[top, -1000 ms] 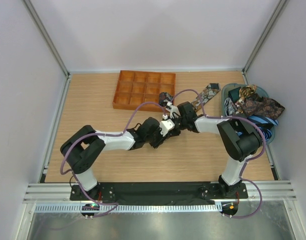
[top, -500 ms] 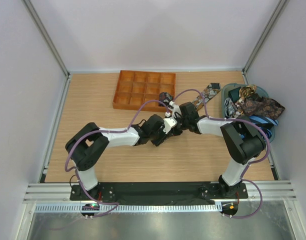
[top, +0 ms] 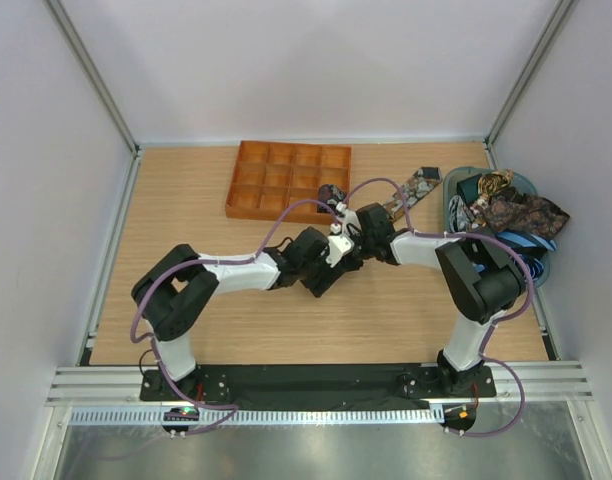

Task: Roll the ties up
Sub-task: Roll the tie

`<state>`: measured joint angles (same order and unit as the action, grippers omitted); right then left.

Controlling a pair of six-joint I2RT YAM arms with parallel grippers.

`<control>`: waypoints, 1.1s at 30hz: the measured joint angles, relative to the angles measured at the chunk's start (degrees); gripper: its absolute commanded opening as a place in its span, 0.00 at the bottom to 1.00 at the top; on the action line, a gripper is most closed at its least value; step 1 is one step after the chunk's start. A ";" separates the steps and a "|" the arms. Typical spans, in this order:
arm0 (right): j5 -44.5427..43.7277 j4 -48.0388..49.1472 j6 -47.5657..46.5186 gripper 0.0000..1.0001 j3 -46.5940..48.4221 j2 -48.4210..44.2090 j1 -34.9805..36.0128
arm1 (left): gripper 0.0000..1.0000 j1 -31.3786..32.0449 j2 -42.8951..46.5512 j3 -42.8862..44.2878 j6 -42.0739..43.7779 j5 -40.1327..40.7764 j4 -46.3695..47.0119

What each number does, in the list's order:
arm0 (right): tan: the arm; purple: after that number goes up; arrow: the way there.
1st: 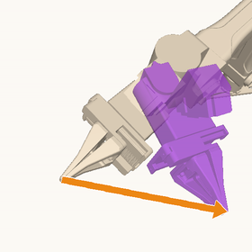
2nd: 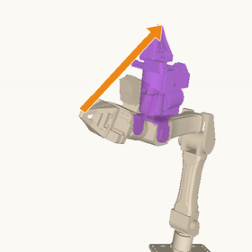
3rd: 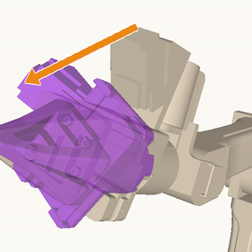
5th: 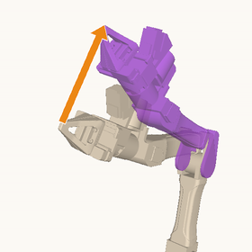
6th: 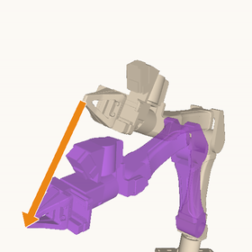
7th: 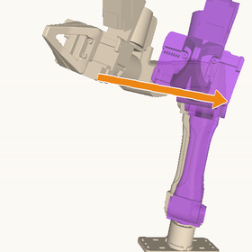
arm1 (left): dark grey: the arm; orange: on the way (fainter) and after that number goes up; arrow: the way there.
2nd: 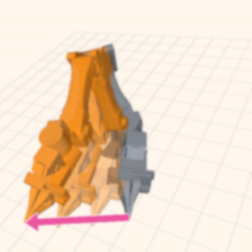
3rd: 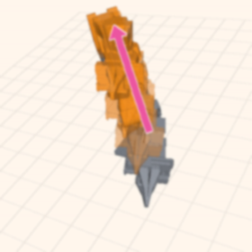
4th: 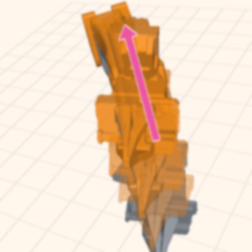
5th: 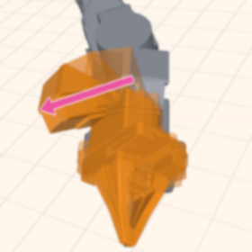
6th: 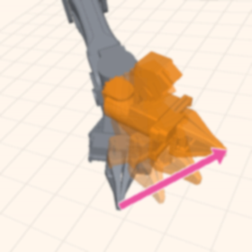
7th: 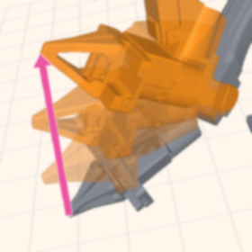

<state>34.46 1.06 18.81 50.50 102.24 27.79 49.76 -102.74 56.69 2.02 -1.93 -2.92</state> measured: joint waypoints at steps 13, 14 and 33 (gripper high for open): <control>0.11 -0.94 -0.79 0.42 1.09 0.92 -1.03 | 0.24 0.39 -2.75 3.52 3.34 0.20 -1.03; -0.17 -0.98 -0.92 0.43 1.09 0.92 -1.07 | 0.22 0.39 -2.75 3.45 3.34 0.17 -1.01; -11.72 1.90 5.86 0.61 -12.28 -14.32 -4.07 | 0.14 2.01 -3.52 5.73 1.46 -0.61 -2.99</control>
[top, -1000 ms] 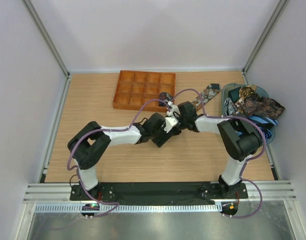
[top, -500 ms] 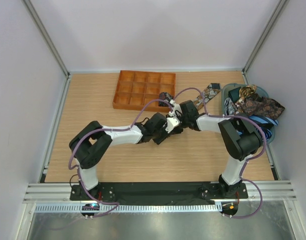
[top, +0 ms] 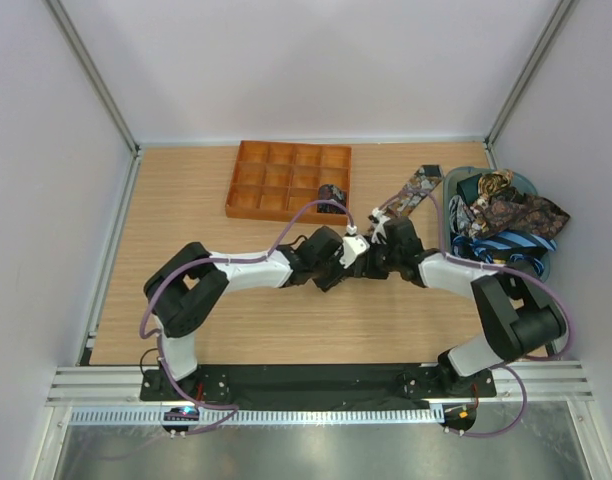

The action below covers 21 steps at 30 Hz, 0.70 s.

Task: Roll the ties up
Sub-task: Roll the tie

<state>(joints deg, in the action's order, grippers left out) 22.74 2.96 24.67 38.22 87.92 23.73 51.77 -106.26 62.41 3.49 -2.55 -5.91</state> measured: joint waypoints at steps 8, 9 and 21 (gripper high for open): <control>-2.95 1.99 5.73 0.61 -7.96 -12.22 -4.83 | 0.11 -2.97 -0.92 1.81 -4.13 1.92 -3.08; -2.93 1.95 5.75 0.58 -7.50 -11.69 -4.83 | 0.11 -3.23 -0.92 1.81 -4.42 2.05 -3.08; -18.71 -4.83 -0.98 0.52 -6.99 -25.24 9.64 | 0.07 -3.39 -4.11 9.01 -7.82 4.44 -12.87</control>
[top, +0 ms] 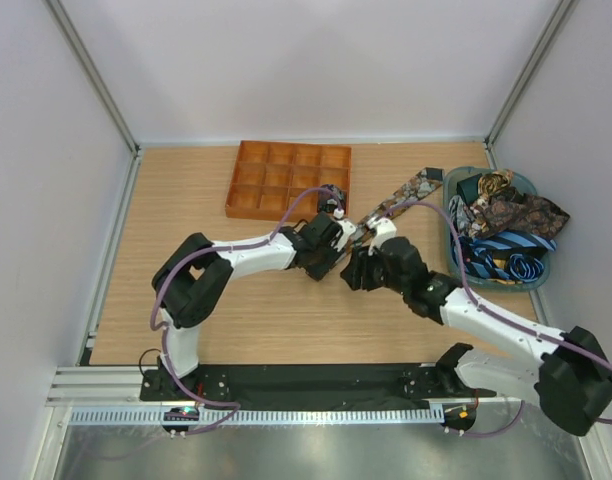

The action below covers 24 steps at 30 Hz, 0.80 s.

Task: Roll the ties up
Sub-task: Roll the tie

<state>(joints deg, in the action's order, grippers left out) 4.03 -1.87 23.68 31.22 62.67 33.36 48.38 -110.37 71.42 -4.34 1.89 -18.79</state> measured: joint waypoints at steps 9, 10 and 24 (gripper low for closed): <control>-19.39 -2.05 -10.14 0.54 0.28 -4.74 24.00 | 0.06 -0.04 -2.84 5.66 -2.49 0.48 -7.48; -21.35 -1.99 -11.41 0.54 0.37 -3.98 26.69 | 0.07 -0.04 -3.13 6.25 -2.71 0.46 -8.22; -47.39 -10.16 -25.46 0.56 23.28 32.79 49.90 | 0.05 -0.11 -4.33 9.77 -4.31 -0.26 -17.20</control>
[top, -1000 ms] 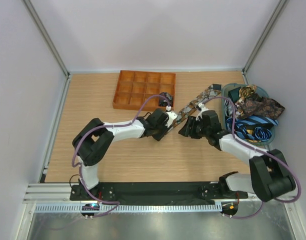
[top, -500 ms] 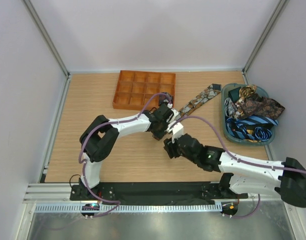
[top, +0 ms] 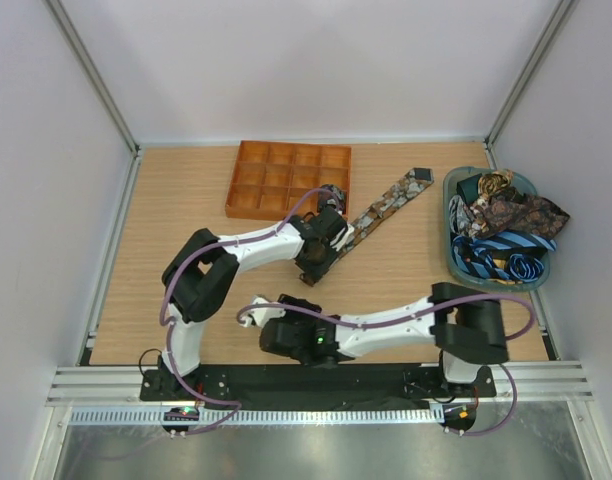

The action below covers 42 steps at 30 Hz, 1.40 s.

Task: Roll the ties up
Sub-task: Roll the tie

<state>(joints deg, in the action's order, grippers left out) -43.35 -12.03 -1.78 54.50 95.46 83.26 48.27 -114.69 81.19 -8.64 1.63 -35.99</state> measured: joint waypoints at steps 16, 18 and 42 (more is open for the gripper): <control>-12.68 -15.30 -5.51 0.59 22.21 25.73 -3.54 | 0.04 -0.09 -1.95 3.63 -0.17 -2.62 -7.56; -13.18 -15.67 -5.75 0.59 22.77 26.25 -4.39 | 0.03 -0.09 -2.16 4.02 -0.17 -2.93 -8.50; -14.99 -16.37 -6.86 0.29 23.47 29.05 -7.39 | 0.43 -0.20 -2.34 4.70 -0.24 -4.00 -11.89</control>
<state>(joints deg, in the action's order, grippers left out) -58.35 -28.40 -8.64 77.97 124.51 75.88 48.07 -117.03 85.89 -8.88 -2.37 -47.88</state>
